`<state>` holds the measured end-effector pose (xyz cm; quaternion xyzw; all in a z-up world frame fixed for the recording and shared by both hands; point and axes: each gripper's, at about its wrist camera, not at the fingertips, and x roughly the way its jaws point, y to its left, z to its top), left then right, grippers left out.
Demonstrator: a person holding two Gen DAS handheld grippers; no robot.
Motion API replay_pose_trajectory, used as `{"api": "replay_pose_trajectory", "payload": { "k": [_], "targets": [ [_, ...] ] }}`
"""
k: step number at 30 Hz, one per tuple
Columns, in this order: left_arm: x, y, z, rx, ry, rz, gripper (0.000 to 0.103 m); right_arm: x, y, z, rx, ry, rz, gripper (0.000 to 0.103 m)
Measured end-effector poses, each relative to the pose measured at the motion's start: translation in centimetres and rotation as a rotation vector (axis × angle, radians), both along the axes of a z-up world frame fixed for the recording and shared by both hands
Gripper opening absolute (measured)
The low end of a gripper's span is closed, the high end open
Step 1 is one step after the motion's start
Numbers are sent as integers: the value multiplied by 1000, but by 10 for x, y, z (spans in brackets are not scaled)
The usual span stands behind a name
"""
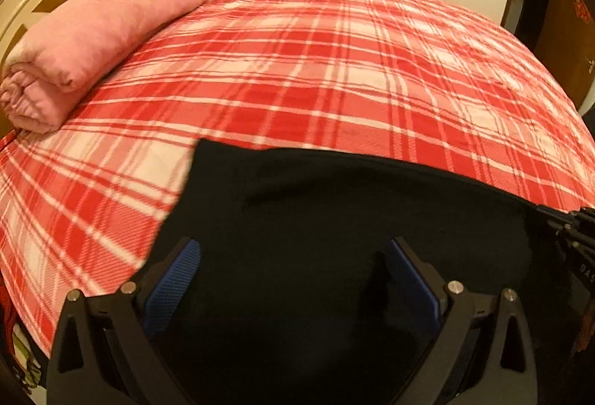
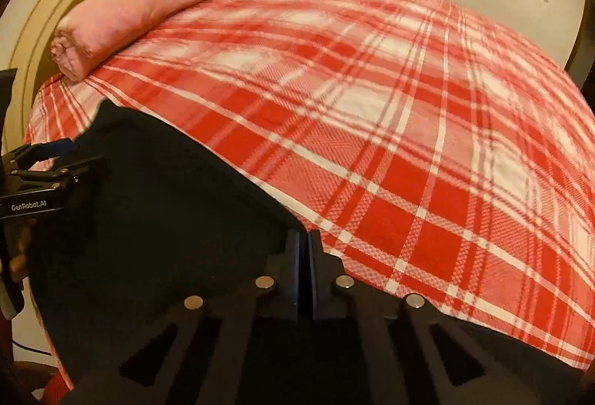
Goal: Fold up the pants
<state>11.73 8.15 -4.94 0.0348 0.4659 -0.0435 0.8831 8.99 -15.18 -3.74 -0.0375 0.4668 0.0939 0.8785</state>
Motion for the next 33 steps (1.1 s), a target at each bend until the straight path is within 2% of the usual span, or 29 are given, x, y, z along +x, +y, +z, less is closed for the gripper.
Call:
{"api": "replay_pose_trajectory", "payload": {
  "k": [5, 9, 13, 18, 25, 27, 28, 29, 30, 31, 32, 33],
  "targets": [
    [-20, 32, 21, -21, -44, 36, 102, -46, 16, 39, 3, -101, 45, 4],
    [-29, 48, 35, -43, -78, 60, 102, -90, 29, 50, 13, -143, 67, 4],
    [-24, 49, 45, -113, -65, 50, 102, -133, 48, 37, 22, -165, 90, 4],
    [1, 27, 40, -216, 16, 12, 102, -158, 67, 6, -45, -175, 93, 4],
    [29, -7, 22, -183, 110, 49, 102, -164, 67, -8, -59, -201, 76, 4],
    [34, -7, 11, -191, 147, 72, 98, -165, 67, -8, -59, -209, 76, 4],
    [36, -6, 7, -201, 162, 79, 90, -166, 67, -8, -60, -213, 76, 4],
    [38, -5, 2, -214, 179, 85, 75, -166, 67, -8, -60, -218, 75, 4],
    [39, -3, -1, -224, 190, 89, 65, -167, 65, -7, -58, -227, 69, 4],
    [40, -2, -5, -238, 205, 90, 46, -168, 64, -5, -55, -232, 64, 4],
    [40, 0, -8, -246, 213, 93, 35, -168, 63, -2, -54, -240, 57, 4],
    [39, 2, -7, -243, 204, 94, 30, -168, 61, 3, -54, -253, 48, 4]
  ]
}}
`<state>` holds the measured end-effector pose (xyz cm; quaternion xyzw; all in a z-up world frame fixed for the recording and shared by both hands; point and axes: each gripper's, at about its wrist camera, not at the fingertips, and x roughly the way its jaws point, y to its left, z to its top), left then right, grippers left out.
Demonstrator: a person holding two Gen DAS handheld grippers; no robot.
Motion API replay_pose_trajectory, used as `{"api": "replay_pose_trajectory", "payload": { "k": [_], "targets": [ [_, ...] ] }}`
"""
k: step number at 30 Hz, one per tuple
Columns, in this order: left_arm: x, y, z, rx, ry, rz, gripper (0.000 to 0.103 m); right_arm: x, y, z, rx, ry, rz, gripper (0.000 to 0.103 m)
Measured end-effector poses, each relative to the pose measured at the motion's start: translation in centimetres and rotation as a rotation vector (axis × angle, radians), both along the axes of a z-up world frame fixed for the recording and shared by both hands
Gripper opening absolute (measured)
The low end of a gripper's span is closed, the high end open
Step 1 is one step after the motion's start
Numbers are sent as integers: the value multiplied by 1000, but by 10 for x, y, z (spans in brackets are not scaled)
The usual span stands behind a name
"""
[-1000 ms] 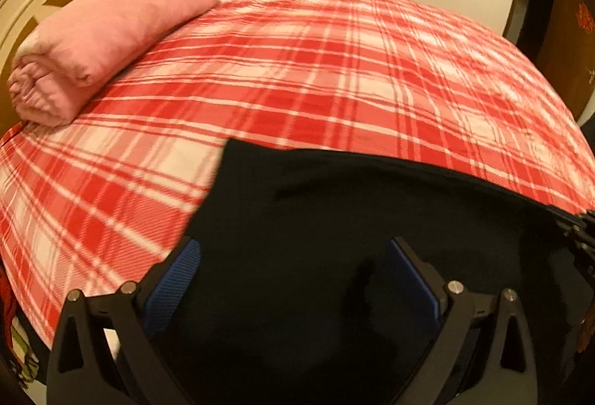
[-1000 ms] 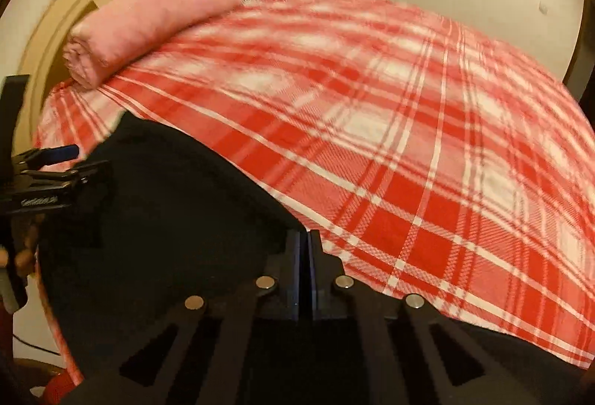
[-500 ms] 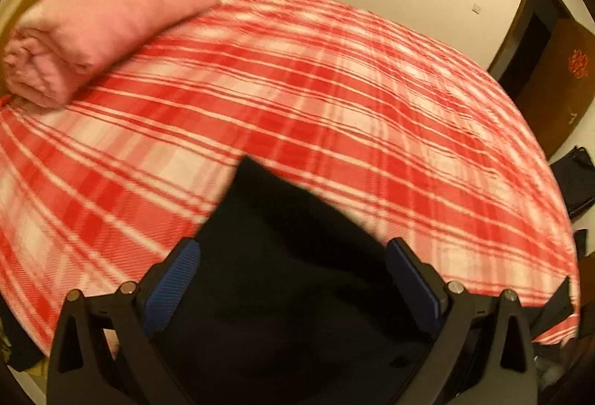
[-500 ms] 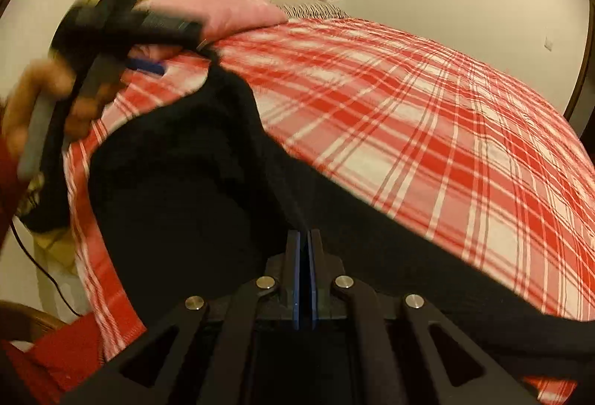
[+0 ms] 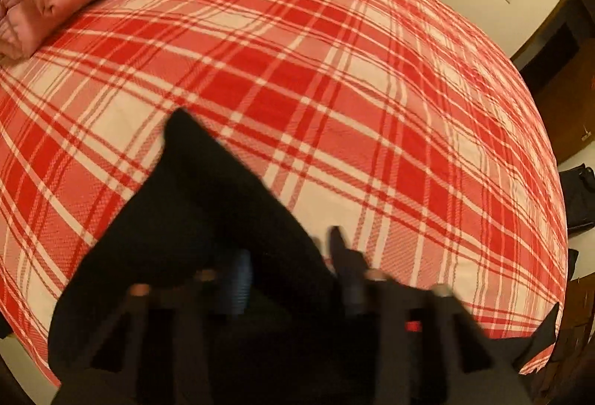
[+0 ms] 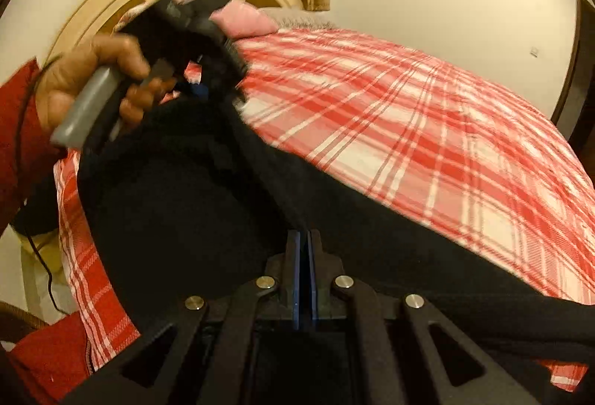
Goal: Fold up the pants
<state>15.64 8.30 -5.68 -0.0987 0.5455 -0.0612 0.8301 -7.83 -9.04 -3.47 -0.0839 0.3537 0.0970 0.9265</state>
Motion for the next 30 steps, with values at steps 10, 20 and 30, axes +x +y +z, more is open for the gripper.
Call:
{"api": "replay_pose_trajectory", "payload": {
  "k": [10, 20, 30],
  "targets": [
    [-60, 39, 60, -160, -220, -26, 12, -20, -6, 56, 62, -76, 8, 4],
    [-153, 85, 60, -144, -302, 21, 12, -82, 22, 38, 70, 9, 104, 4],
    [-177, 101, 3, -37, -242, 57, 14, -95, 37, -2, 99, 141, 152, 4]
  ]
}}
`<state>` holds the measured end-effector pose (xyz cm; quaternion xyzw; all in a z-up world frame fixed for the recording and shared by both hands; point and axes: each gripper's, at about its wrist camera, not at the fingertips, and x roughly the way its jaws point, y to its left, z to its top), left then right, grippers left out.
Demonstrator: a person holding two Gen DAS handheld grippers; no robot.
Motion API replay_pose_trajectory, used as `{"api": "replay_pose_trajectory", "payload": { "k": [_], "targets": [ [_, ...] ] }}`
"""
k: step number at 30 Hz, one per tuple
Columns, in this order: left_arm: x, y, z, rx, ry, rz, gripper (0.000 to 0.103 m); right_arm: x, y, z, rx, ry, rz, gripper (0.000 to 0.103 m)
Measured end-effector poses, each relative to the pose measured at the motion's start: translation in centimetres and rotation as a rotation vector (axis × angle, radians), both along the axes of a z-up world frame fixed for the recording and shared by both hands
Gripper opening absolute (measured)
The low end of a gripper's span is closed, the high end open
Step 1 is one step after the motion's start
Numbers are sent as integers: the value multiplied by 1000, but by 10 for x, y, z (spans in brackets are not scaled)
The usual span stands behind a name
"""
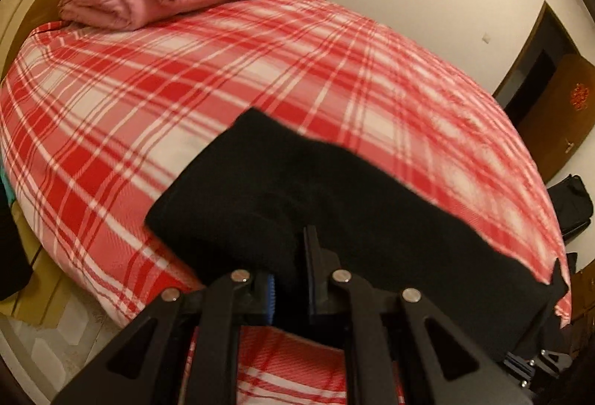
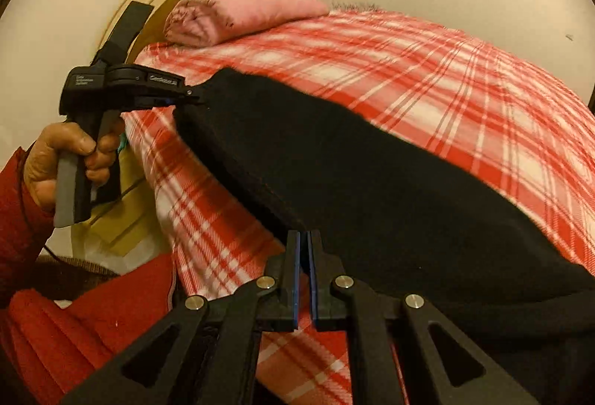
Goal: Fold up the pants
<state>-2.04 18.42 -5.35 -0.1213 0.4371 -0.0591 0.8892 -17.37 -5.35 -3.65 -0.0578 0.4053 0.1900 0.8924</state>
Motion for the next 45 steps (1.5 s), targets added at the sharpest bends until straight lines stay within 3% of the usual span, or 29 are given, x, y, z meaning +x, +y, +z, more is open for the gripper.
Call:
{"api": "replay_pose_trajectory", "payload": {
  "k": [4, 6, 7, 8, 10, 11, 13, 16, 18, 19, 22, 24, 27, 30, 34, 40, 45],
  "targets": [
    [-1, 0, -13, 64, 14, 6, 22, 2, 5, -19, -33, 48, 1, 4],
    [-4, 1, -18, 101, 22, 2, 32, 3, 5, -30, -45, 79, -4, 4],
    [-6, 2, -20, 127, 21, 9, 47, 3, 5, -33, -47, 85, -10, 4],
    [-9, 4, -21, 163, 17, 24, 55, 4, 3, -33, -35, 85, -19, 4],
    [-12, 9, -22, 153, 22, 6, 55, 6, 0, -30, -7, 95, -27, 5],
    [-13, 11, -20, 164, 25, 11, 61, 8, -3, -26, 17, 98, -27, 6],
    [-18, 14, -14, 243, 17, 46, 72, 9, -15, -15, 112, 108, -22, 10],
    [-28, 27, 3, 309, -52, 83, 73, 10, -35, 8, 241, 85, -15, 32],
    [-32, 31, 15, 308, -99, 109, 74, 15, -48, 27, 326, 35, -26, 65],
    [-33, 32, 21, 292, -128, 117, 74, 19, -53, 34, 364, 16, -31, 70],
    [-29, 16, 31, 236, -200, 92, 74, 49, -58, 48, 427, -14, -49, 71],
    [-19, -4, 25, 263, -203, 61, 74, 75, -53, 47, 406, -9, -54, 71],
    [-12, -23, 12, 324, -208, 61, 74, 119, -41, 29, 442, 76, -22, 71],
    [-8, -31, -2, 347, -171, 78, 74, 142, -23, 5, 400, 140, -1, 71],
    [-11, -31, -16, 331, -152, 95, 74, 157, -9, -21, 372, 208, 0, 71],
    [-12, -32, -22, 324, -161, 120, 80, 168, 3, -25, 489, 308, 106, 73],
    [-10, -29, -26, 339, -159, 147, 92, 188, 5, -22, 506, 294, 92, 73]
  ]
}}
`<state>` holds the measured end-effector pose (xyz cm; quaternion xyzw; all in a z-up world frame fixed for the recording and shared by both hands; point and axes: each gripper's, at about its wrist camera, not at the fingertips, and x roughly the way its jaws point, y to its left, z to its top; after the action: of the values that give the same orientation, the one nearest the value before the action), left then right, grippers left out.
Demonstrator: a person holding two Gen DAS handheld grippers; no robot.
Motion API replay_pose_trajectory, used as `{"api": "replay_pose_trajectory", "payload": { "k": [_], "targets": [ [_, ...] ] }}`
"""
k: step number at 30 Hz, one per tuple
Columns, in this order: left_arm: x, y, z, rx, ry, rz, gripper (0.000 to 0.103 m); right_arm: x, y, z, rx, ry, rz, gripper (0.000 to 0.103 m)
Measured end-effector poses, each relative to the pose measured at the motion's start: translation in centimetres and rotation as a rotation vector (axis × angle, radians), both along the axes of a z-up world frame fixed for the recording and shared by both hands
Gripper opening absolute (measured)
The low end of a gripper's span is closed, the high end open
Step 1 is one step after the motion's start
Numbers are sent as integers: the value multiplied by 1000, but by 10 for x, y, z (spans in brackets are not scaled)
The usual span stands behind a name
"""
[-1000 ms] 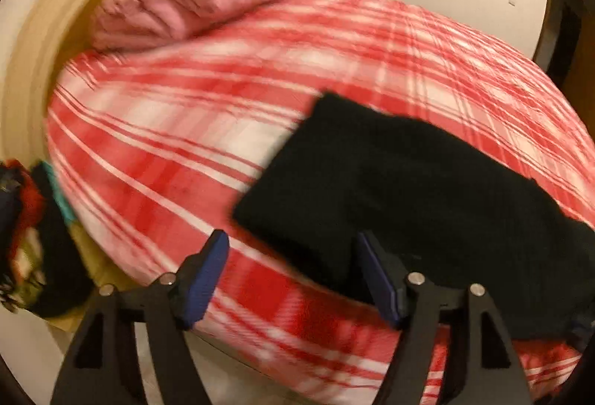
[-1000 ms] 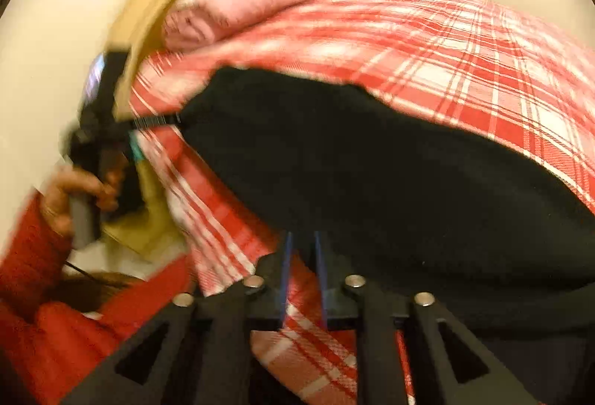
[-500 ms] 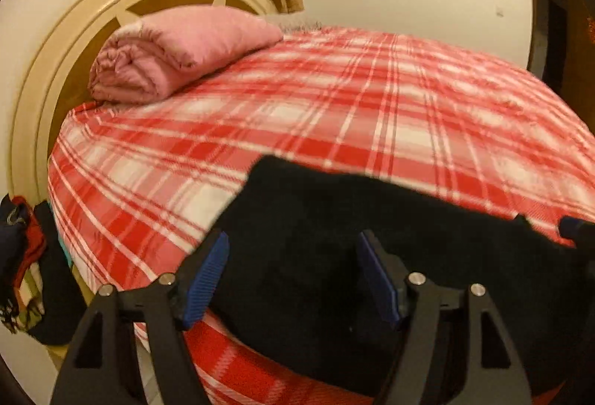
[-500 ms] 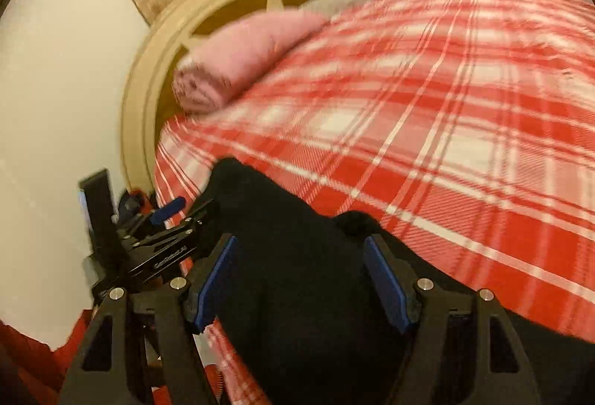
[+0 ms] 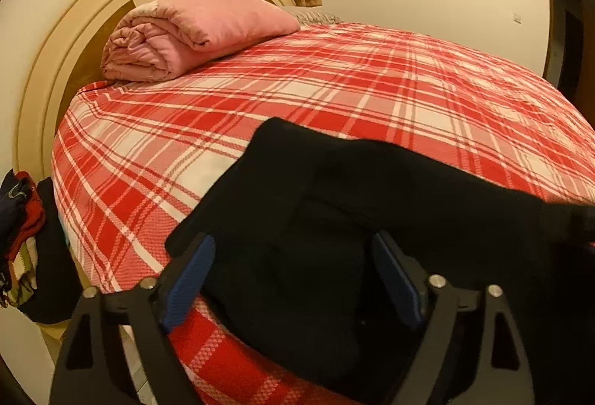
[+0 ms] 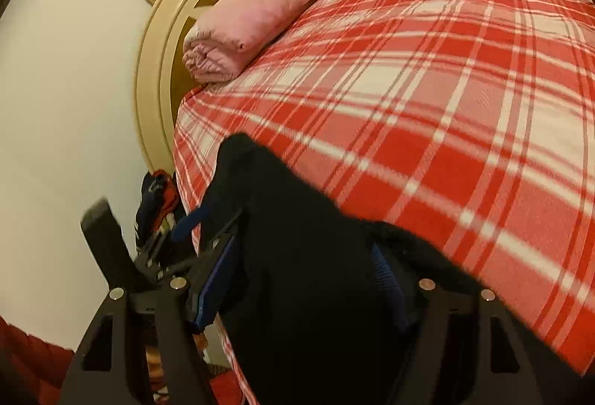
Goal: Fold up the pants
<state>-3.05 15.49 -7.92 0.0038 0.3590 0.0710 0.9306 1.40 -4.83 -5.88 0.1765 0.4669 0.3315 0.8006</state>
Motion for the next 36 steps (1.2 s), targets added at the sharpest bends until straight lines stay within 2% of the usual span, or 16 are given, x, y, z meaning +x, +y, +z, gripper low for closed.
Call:
{"api": "replay_pose_trajectory", "payload": {
  "k": [2, 4, 5, 8, 10, 12, 15, 19, 22, 24, 27, 30, 34, 35, 36],
  "targets": [
    [1, 5, -2, -16, 6, 10, 99, 10, -13, 8, 21, -16, -28, 73],
    [3, 10, -4, -35, 12, 24, 103, 22, -33, 11, 99, 15, -61, 72],
    [4, 11, -5, -47, 16, 28, 103, 27, -43, 11, 107, 22, -94, 71],
    [4, 11, -5, -48, 16, 30, 103, 35, -67, 16, -15, -43, -210, 71],
    [3, 8, -5, -29, 11, 29, 103, 35, -91, 18, 4, -15, -270, 71],
    [3, 8, -5, -29, 12, 28, 103, 21, -108, 32, -1, -45, -300, 71],
    [4, 10, -4, -38, 18, 28, 103, -16, -126, 52, -120, -111, -371, 71],
    [5, 11, -3, -36, 23, 29, 103, -78, -185, 72, -339, -149, -599, 71],
    [7, 12, -3, -41, 36, 28, 103, -111, -255, 77, -476, -88, -813, 71],
    [6, 12, -3, -41, 37, 30, 103, -128, -317, 74, -584, 8, -980, 71],
    [6, 11, -3, -39, 41, 43, 103, -140, -385, 64, -702, 133, -1149, 71],
    [6, 9, -2, -26, 44, 49, 103, -145, -420, 46, -726, 224, -1183, 71],
    [7, 6, -1, 5, 47, 41, 103, -139, -422, 28, -754, 274, -1153, 71],
    [7, 5, -1, 9, 48, 40, 103, -141, -423, 30, -734, 275, -1155, 61],
    [7, 5, 0, 13, 49, 39, 103, -144, -424, 32, -716, 275, -1161, 40]
  ]
}}
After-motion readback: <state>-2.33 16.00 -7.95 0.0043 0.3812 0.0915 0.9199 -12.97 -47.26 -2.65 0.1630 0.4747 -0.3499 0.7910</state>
